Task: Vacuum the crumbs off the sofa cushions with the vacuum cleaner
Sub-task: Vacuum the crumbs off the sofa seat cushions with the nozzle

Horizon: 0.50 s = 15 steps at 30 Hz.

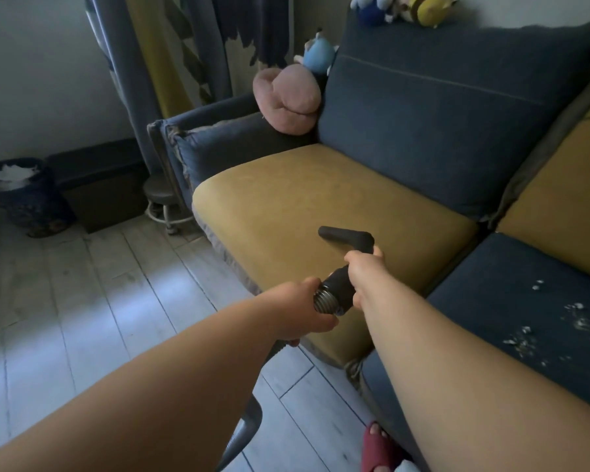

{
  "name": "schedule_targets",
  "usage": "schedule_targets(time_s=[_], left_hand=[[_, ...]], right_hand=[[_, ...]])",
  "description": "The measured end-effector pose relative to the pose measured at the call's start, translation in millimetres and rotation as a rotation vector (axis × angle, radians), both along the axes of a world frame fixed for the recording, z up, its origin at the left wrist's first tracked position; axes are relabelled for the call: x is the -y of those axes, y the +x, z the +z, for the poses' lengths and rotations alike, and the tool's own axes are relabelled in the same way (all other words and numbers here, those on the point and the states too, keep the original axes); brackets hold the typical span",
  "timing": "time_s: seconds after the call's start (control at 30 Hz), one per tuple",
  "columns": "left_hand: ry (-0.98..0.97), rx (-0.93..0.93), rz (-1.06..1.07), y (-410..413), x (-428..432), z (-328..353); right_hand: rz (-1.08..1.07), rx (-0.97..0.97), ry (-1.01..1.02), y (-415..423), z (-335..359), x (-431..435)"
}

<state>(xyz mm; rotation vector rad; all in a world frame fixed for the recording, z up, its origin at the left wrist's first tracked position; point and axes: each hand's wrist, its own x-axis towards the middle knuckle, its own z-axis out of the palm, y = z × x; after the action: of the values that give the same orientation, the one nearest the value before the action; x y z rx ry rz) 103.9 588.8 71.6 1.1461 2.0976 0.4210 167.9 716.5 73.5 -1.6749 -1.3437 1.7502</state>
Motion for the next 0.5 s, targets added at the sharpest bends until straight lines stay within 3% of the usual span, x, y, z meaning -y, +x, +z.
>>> schedule_targets(time_s=[0.5], left_hand=[[0.013,-0.015,-0.119,51,20,18]], right_hand=[[-0.132,0.014,-0.062,63,13,26]])
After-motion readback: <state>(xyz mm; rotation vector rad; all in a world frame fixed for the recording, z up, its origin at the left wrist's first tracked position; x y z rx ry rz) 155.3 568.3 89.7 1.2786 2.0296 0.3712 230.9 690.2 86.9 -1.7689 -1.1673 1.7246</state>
